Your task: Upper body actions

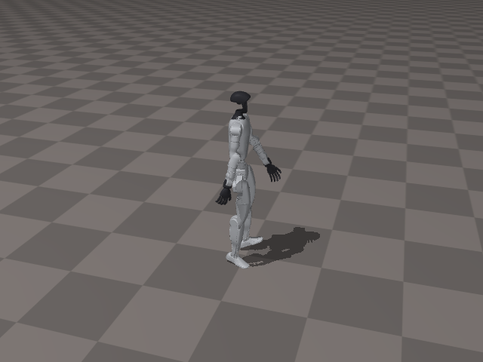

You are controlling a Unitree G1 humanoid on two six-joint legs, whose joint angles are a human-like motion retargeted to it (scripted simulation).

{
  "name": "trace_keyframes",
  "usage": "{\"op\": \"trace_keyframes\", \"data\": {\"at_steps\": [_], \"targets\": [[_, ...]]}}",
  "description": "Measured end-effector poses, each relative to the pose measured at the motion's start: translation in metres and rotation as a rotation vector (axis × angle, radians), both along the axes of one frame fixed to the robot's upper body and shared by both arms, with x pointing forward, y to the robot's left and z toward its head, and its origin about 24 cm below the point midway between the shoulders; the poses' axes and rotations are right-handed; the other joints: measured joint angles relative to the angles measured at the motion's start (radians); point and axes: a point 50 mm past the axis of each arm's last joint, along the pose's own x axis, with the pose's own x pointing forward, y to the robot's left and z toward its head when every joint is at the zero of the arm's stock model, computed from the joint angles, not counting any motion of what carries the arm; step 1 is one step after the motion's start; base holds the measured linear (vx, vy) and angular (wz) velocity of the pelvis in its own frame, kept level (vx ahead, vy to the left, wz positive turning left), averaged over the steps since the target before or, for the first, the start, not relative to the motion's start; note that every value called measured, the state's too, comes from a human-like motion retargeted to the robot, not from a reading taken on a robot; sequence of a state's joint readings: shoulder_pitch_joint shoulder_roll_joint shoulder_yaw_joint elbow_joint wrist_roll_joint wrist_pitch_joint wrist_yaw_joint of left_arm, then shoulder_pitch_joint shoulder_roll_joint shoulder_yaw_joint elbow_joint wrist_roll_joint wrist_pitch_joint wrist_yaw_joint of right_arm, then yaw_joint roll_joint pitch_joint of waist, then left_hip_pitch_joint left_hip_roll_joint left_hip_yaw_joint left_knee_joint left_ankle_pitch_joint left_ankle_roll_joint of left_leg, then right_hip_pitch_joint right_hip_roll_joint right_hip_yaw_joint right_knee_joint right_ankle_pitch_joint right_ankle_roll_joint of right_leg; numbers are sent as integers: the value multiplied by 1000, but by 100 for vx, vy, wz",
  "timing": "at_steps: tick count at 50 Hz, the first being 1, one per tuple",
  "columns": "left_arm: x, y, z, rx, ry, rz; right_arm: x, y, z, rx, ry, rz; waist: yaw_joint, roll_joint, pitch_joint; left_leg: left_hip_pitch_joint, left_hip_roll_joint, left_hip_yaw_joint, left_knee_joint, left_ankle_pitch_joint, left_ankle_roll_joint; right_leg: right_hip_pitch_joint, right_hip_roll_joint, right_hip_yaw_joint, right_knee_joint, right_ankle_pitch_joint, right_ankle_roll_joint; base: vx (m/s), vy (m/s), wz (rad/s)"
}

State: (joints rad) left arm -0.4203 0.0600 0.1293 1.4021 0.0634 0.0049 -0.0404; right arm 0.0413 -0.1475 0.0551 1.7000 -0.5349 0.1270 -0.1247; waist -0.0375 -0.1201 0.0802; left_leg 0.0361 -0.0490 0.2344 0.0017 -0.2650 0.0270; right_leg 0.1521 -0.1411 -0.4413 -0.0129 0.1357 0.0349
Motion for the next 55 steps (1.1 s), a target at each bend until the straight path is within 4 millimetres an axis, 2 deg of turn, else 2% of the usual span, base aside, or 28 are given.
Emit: {"op": "trace_keyframes", "data": {"at_steps": [4,7,10,12,15,18,20,22,24,26,27,30,32,35,37,40,42,45,48,50,53,55], "targets": [[74,-19,56,9,-338,-76,-60,-19,16,-70,139,-205,-3,19,-6,-3,6,2,3,-10,-1,-16,6,13,3,5,1,1,5,-54],[98,-17,86,49,-491,-127,-87,-27,27,-136,164,-345,-4,31,-1,4,8,13,3,-15,-3,-18,8,26,6,6,0,3,5,-43],[100,-11,92,109,-541,-173,-107,-28,35,-226,170,-475,-5,38,-2,8,6,16,4,-17,-7,-16,7,25,6,3,-1,6,6,-6],[87,-7,80,139,-503,-192,-114,-26,38,-267,172,-537,-5,41,-10,8,3,13,3,-17,-8,-14,5,19,6,0,0,7,7,16],[52,2,48,156,-387,-195,-115,-21,37,-278,184,-582,-1,45,-28,6,0,10,1,-17,-10,-16,4,12,7,-5,0,10,9,17],[-24,15,-5,142,-122,-148,-91,-16,27,-203,172,-533,8,53,-46,12,-1,13,-3,-16,-12,-19,3,15,12,-10,-2,13,10,8],[-88,22,-33,125,106,-106,-63,-13,17,-118,132,-452,15,59,-53,20,-1,20,-6,-16,-14,-20,4,23,15,-12,-4,12,11,-2],[-186,32,-52,95,494,-36,-7,-4,3,5,29,-285,22,70,-58,31,1,32,-9,-17,-17,-22,5,38,18,-11,-6,10,12,-12],[-267,36,-47,66,825,49,49,10,-5,115,-89,-126,18,75,-60,38,2,39,-11,-17,-21,-26,6,56,20,-9,-8,6,9,-17],[-347,34,-24,27,1114,153,110,36,-5,248,-235,25,16,79,-58,44,4,47,-11,-19,-26,-32,6,73,21,-6,-9,6,8,-23],[-380,32,-11,6,1217,201,138,51,-3,317,-313,87,16,81,-55,47,6,51,-10,-20,-29,-35,7,81,22,-5,-10,6,6,-23],[-445,23,22,-35,1351,292,212,91,18,512,-554,218,17,90,-44,51,13,63,-8,-21,-35,-44,10,101,24,-1,-10,6,5,-19],[-479,13,44,-38,1401,325,258,120,45,646,-744,287,22,101,-38,49,20,73,-6,-22,-40,-51,13,110,28,-1,-8,0,7,-6],[-509,0,70,-31,1510,389,296,142,77,740,-944,345,17,106,-36,43,22,70,-2,-20,-42,-48,12,103,27,-4,-5,1,3,21],[-515,-4,76,-16,1540,445,306,146,87,737,-1015,357,12,101,-37,40,19,63,-1,-18,-42,-43,9,92,25,-6,-5,2,-2,39],[-503,-1,65,9,1497,510,309,144,89,707,-1053,375,13,91,-45,32,11,48,0,-14,-41,-34,4,70,20,-10,-4,3,0,42],[-472,6,38,2,1389,506,295,134,76,674,-997,385,17,83,-58,22,2,34,1,-12,-37,-29,-1,49,15,-12,-4,5,1,41],[-406,16,-4,-23,1194,459,261,112,48,596,-857,361,28,71,-67,10,-11,12,3,-9,-31,-18,-6,18,7,-15,-4,4,2,42],[-318,25,-37,-54,956,386,207,79,17,468,-630,312,39,56,-62,6,-22,-14,5,-6,-25,4,-11,-19,-3,-18,-1,3,0,47],[-260,25,-49,-84,795,322,165,55,3,372,-438,294,47,47,-57,6,-27,-26,6,-4,-21,17,-12,-39,-8,-20,1,1,0,37],[-159,16,-51,-152,491,168,85,11,-4,178,-69,301,57,33,-50,4,-33,-41,5,-2,-16,30,-14,-58,-12,-22,5,1,-2,17],[-108,8,-42,-172,323,71,43,-7,0,97,100,299,61,29,-52,2,-34,-43,2,-3,-14,29,-14,-61,-13,-22,8,8,-2,-4]]}}
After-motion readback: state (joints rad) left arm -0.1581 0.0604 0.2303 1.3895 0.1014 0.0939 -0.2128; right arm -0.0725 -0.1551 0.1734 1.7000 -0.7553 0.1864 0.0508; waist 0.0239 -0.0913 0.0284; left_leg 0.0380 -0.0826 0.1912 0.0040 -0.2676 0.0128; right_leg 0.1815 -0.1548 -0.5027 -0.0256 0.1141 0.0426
